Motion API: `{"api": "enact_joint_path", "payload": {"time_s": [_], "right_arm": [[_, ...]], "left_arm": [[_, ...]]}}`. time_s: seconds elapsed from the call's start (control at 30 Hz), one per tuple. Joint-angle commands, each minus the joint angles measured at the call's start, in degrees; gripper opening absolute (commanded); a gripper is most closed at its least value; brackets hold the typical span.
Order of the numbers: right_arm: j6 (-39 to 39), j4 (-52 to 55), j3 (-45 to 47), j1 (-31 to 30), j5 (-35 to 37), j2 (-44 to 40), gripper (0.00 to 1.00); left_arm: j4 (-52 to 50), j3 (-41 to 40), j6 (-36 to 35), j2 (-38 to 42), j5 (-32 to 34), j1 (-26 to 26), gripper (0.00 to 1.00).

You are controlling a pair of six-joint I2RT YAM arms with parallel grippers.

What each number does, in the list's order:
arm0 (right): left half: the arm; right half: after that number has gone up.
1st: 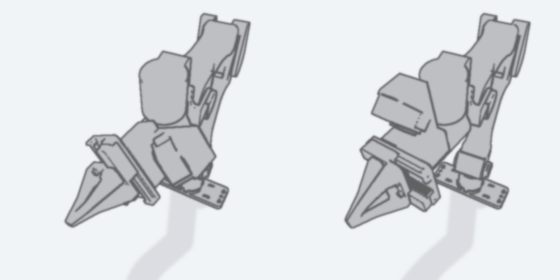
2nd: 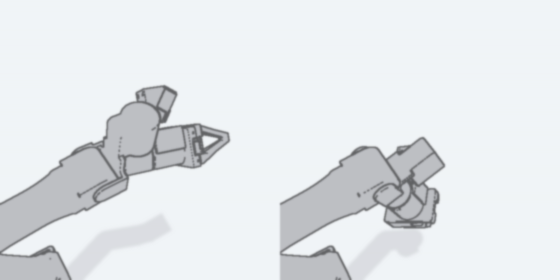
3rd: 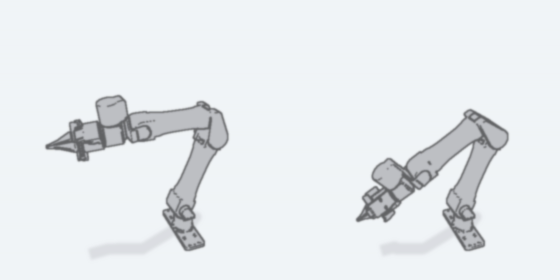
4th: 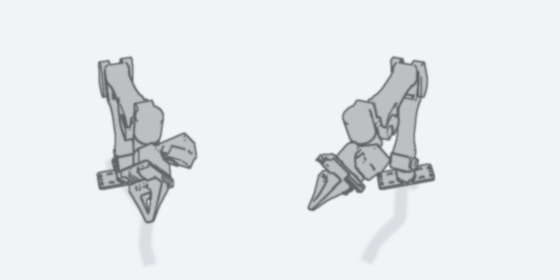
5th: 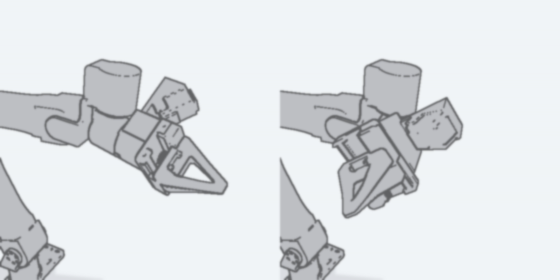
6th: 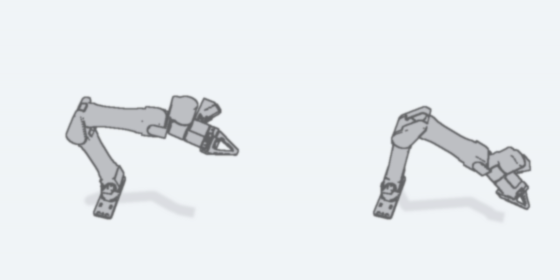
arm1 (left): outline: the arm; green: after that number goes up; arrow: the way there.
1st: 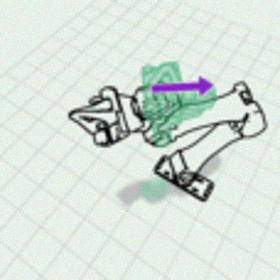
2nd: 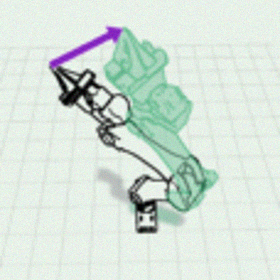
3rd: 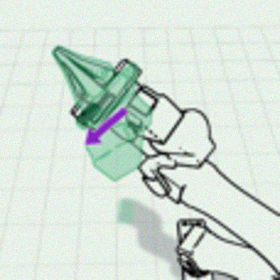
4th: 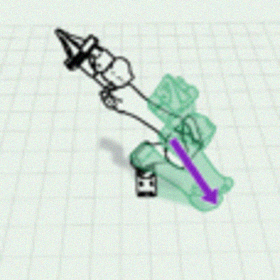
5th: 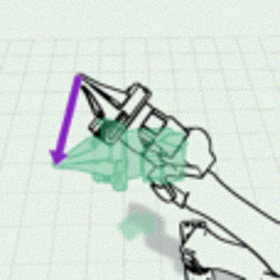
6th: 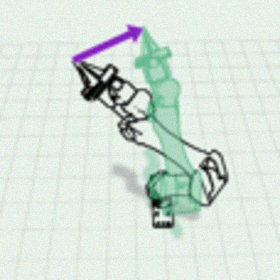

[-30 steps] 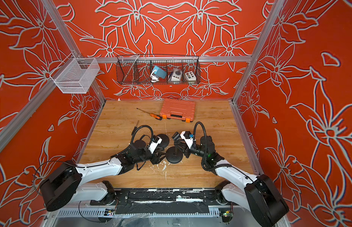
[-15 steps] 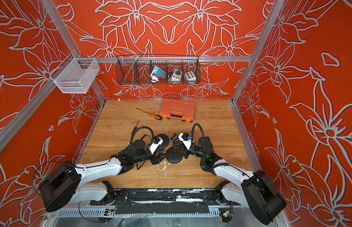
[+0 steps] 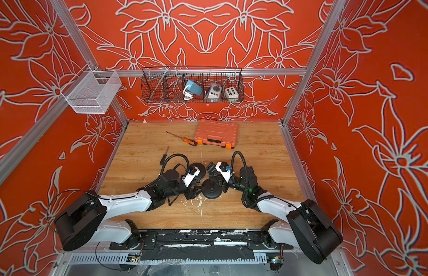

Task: Assemble a microphone stand
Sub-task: Hold the microphone stand pole at the microphone stand base.

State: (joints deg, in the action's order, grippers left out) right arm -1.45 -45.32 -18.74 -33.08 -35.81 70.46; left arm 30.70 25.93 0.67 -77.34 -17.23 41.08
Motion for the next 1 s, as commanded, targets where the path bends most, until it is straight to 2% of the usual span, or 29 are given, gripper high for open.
{"api": "enact_joint_path", "payload": {"time_s": [0.0,0.33,0.43,0.57,0.63,0.73,0.9,0.97], "right_arm": [[-1.9,-1.4,1.0,-0.3,0.9,0.1,0.0],[-2.7,-2.5,5.2,-2.1,6.9,1.6,0.0],[-2.4,-4.3,6.1,-3.7,10.4,2.4,0.0],[-3.1,-0.1,4.6,-5.3,19.3,2.0,0.0],[-3.4,-2.8,5.8,-5.9,21.4,2.3,0.0],[-1.6,-12.5,9.6,-6.2,24.4,3.3,0.0],[-1.3,-6.9,7.5,-7.3,25.5,2.8,0.0],[-1.0,-10.3,8.7,-8.0,26.3,4.0,0.0]], "left_arm": [[2.8,1.0,-0.3,-0.5,0.5,-0.2,0.63],[5.4,0.8,-3.0,-2.7,-1.0,-0.2,0.63],[6.6,1.3,-3.1,-4.2,-0.6,-0.2,0.62],[7.9,1.4,-2.5,-4.0,-0.8,0.0,0.62],[7.1,1.6,-2.6,-3.5,-0.7,-0.1,0.62],[6.4,2.0,-2.9,-3.5,-1.3,0.0,0.62],[5.3,2.5,-3.7,-3.2,-1.1,0.0,0.62],[5.5,2.9,-4.5,-3.8,-1.7,0.0,0.62]]}}
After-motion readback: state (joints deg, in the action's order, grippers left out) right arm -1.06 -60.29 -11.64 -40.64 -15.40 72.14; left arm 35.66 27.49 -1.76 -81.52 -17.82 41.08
